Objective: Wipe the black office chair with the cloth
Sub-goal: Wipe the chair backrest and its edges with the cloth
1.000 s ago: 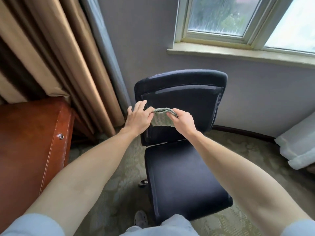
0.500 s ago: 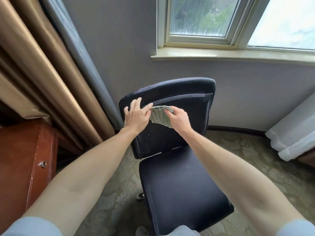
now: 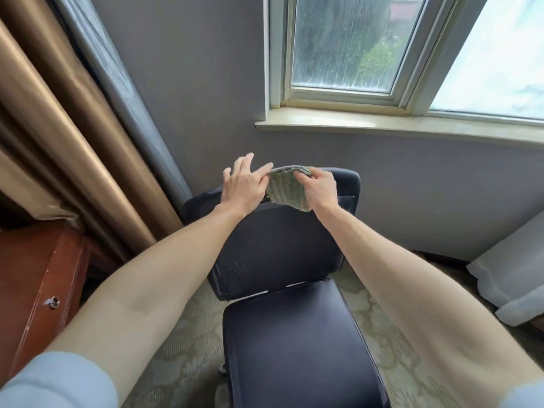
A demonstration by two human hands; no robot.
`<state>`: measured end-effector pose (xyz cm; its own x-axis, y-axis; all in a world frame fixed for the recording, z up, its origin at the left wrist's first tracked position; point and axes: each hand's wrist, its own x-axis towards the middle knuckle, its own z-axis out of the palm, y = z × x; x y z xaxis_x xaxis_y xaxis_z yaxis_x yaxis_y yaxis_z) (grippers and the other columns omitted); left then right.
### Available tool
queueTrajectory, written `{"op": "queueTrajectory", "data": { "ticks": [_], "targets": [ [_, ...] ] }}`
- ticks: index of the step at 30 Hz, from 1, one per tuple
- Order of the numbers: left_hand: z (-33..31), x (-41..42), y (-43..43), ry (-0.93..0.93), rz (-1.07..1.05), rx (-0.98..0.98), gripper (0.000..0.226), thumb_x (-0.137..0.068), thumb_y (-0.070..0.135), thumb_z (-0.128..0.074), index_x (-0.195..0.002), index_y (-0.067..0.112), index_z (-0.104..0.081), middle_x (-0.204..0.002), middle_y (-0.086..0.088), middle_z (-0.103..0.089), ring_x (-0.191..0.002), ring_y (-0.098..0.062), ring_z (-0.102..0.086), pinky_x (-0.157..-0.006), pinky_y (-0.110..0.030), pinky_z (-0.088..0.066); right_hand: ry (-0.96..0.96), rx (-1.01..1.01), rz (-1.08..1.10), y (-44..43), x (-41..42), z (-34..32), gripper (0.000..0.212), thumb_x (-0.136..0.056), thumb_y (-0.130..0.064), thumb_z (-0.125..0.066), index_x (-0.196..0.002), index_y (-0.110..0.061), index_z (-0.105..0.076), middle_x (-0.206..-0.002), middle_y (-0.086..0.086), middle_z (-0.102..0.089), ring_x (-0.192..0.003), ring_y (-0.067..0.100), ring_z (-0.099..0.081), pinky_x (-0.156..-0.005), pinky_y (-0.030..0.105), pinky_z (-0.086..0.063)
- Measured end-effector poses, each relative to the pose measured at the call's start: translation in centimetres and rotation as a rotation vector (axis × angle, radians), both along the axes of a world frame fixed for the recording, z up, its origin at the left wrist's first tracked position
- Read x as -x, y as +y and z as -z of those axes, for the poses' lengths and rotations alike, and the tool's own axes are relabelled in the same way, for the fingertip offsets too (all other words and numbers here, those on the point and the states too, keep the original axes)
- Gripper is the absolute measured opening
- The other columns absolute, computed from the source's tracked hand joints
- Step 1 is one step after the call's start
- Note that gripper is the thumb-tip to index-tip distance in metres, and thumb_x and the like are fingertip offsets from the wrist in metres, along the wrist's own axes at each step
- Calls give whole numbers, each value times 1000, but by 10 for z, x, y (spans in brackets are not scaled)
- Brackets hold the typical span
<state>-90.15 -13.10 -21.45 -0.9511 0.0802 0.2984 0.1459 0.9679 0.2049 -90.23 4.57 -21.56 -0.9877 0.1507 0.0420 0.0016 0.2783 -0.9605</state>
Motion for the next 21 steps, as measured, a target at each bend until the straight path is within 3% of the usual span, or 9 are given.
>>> {"op": "queueTrajectory", "data": {
  "ticks": [9, 12, 14, 16, 18, 21],
  "targets": [
    [-16, 44, -25, -174, 19, 43, 62, -97, 52, -42, -153, 33, -23, -160, -11, -16, -144, -27, -19, -108, -48, -28, 114, -178, 291, -14, 55, -43, 24, -93, -35, -56, -110, -28, -72, -100, -5, -73, -93, 17, -65, -87, 36, -52],
    [-6, 48, -51, -243, 28, 78, 67, -94, 57, -45, -153, 33, -23, -160, -10, -17, -143, -27, -22, -107, -47, -29, 171, -268, 272, -39, 52, -23, 25, -94, -37, -54, -115, -34, -69, -96, -4, -74, -89, 19, -66, -82, 36, -53],
    [2, 51, -64, -277, 40, 101, 69, -93, 58, -47, -152, 33, -24, -159, -9, -18, -142, -27, -24, -107, -47, -30, 173, -405, 180, -56, 43, 4, 28, -95, -38, -52, -119, -37, -65, -107, -6, -72, -97, 18, -66, -86, 36, -50],
    [9, 54, -73, -308, 58, 111, 68, -91, 56, -50, -151, 34, -26, -159, -9, -19, -142, -28, -24, -107, -47, -30, 150, -648, 44, -66, 33, 35, 31, -96, -38, -51, -125, -34, -62, -127, -7, -63, -120, 17, -56, -94, 36, -43],
    [13, 58, -79, -323, 79, 113, 67, -90, 56, -51, -150, 35, -30, -159, -8, -20, -141, -27, -26, -107, -47, -30, 114, -836, -52, -69, 24, 55, 37, -97, -41, -49, -132, -33, -56, -146, -4, -46, -140, 15, -34, -103, 37, -31],
    [16, 62, -82, -329, 113, 105, 63, -90, 56, -48, -149, 35, -34, -158, -7, -22, -140, -28, -28, -107, -48, -30, 78, -879, -98, -66, 21, 55, 47, -96, -49, -43, -140, -33, -46, -157, -2, -28, -147, 11, -15, -116, 42, -10]
  ]
}}
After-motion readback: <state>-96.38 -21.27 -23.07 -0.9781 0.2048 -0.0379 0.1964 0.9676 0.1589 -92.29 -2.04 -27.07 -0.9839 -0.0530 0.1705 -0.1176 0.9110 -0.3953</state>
